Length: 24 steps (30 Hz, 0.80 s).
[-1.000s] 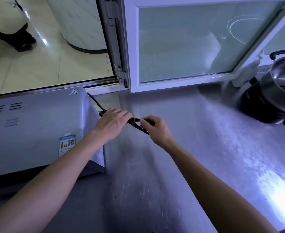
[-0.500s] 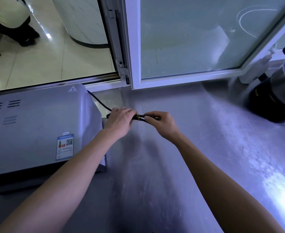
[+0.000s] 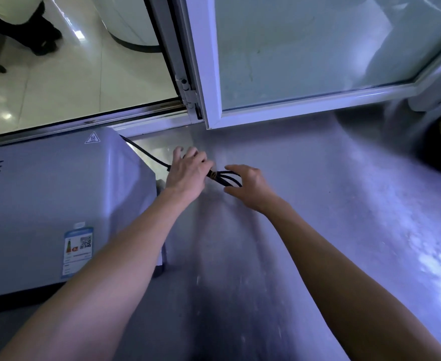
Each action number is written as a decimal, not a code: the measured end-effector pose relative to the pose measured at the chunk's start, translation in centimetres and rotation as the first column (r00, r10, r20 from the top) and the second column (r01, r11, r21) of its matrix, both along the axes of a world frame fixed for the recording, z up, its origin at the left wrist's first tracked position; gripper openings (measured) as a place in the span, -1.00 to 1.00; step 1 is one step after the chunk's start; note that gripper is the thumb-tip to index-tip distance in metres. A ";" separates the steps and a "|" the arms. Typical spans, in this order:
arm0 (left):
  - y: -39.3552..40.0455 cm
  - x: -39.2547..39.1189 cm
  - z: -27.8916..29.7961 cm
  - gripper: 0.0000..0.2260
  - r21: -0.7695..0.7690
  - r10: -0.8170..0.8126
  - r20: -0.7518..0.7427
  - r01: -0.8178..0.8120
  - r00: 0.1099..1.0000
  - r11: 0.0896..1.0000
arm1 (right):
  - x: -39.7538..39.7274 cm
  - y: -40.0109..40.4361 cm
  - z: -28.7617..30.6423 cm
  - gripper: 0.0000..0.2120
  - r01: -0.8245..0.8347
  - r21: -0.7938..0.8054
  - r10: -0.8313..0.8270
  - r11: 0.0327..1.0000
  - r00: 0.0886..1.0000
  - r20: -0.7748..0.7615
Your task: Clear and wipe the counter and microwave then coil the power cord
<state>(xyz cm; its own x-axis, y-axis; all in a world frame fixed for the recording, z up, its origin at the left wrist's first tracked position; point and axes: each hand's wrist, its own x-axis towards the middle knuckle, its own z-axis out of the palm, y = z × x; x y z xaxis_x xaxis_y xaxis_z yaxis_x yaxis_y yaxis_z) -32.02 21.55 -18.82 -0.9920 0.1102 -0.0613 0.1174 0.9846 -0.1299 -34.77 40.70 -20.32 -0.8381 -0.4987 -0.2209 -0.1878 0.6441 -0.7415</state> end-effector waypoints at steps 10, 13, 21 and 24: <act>-1.4 -3.1 -3.9 -0.72 -0.032 0.088 0.033 -0.087 0.996 0.996 | -2.6 -2.6 -4.9 -0.74 -0.101 0.013 0.102 0.995 0.976 -0.191; -1.9 -2.5 -4.6 -0.69 -0.027 0.060 0.062 -0.058 0.996 0.998 | -2.3 -3.4 -5.4 -0.61 -0.111 0.065 0.119 0.992 0.983 -0.137; -1.4 2.1 -2.7 -0.49 -0.051 0.081 0.169 -0.073 0.982 0.996 | 0.5 -1.5 -2.9 -0.64 -0.074 0.210 0.097 0.975 0.990 -0.102; -0.9 5.1 -0.8 -0.55 -0.012 0.071 0.099 -0.070 0.993 0.997 | 2.0 0.5 -1.3 -0.60 -0.080 0.238 0.116 0.968 0.983 -0.140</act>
